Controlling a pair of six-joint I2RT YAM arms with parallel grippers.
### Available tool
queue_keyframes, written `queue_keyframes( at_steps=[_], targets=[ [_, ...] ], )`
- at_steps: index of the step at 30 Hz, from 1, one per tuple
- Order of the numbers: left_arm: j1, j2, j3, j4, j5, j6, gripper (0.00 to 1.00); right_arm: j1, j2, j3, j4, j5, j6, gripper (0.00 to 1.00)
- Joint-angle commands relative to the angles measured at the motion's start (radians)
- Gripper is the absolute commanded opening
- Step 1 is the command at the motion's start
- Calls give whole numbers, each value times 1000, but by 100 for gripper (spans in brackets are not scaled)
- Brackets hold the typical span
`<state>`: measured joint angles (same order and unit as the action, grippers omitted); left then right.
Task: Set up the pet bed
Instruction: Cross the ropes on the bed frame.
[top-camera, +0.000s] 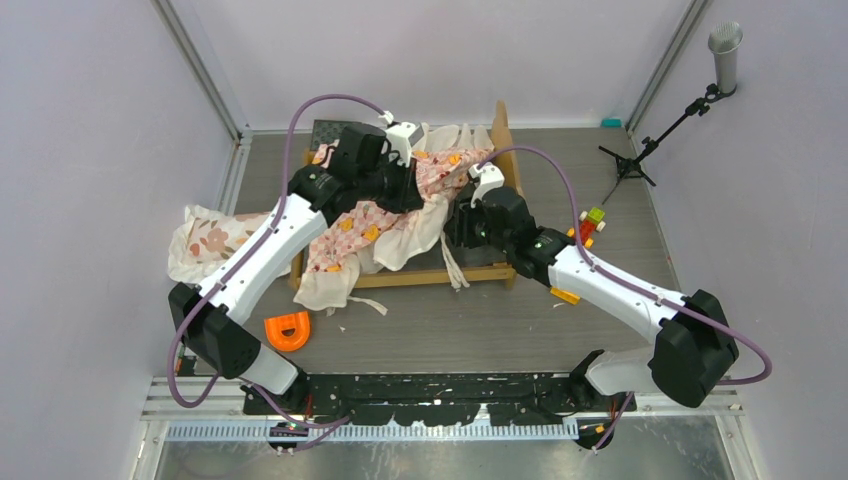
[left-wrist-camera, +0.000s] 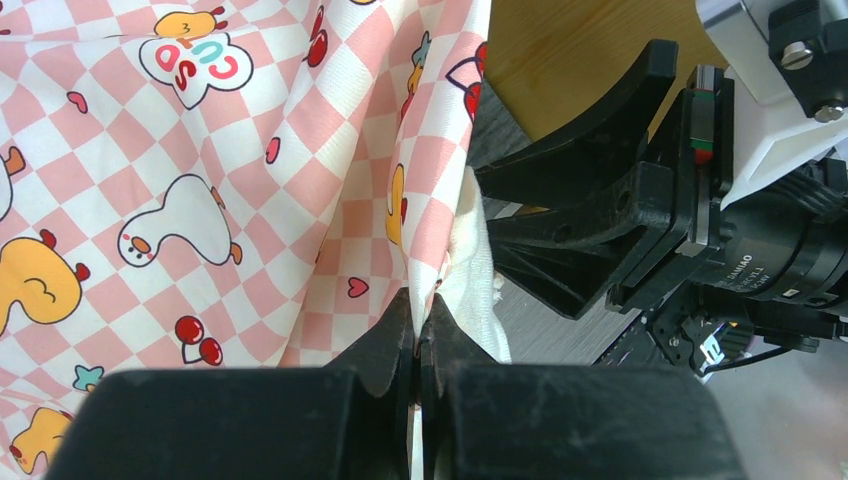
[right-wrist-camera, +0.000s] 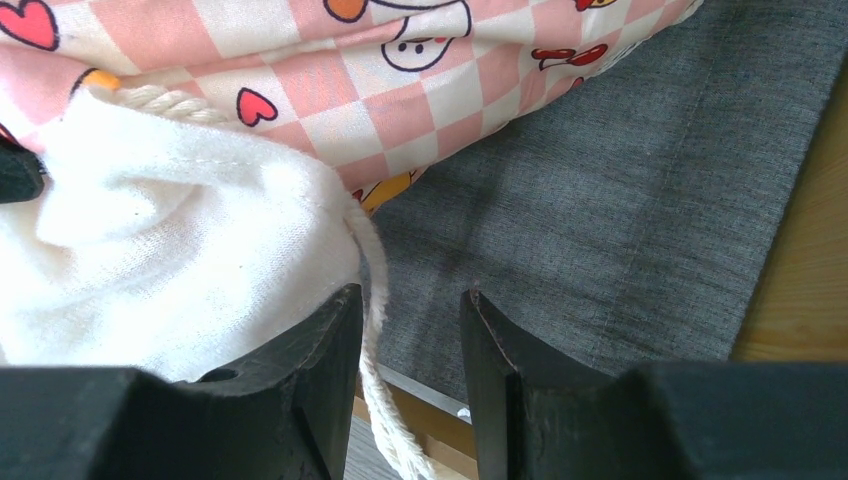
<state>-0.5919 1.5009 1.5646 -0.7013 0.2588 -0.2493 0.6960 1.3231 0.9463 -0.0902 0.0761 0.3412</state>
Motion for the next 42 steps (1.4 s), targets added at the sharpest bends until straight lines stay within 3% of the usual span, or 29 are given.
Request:
queue_keyframes(
  at_steps=[1, 28, 42],
  targets=[
    [9, -53, -4, 12, 23, 15, 0, -4, 8, 51, 51, 3, -11, 46],
    [17, -57, -3, 8, 25, 16, 0, -9, 114, -1, 197, -116, 48, 46],
    [19, -57, -4, 12, 31, 12, 0, -9, 180, -30, 260, -89, 63, 46]
  ],
)
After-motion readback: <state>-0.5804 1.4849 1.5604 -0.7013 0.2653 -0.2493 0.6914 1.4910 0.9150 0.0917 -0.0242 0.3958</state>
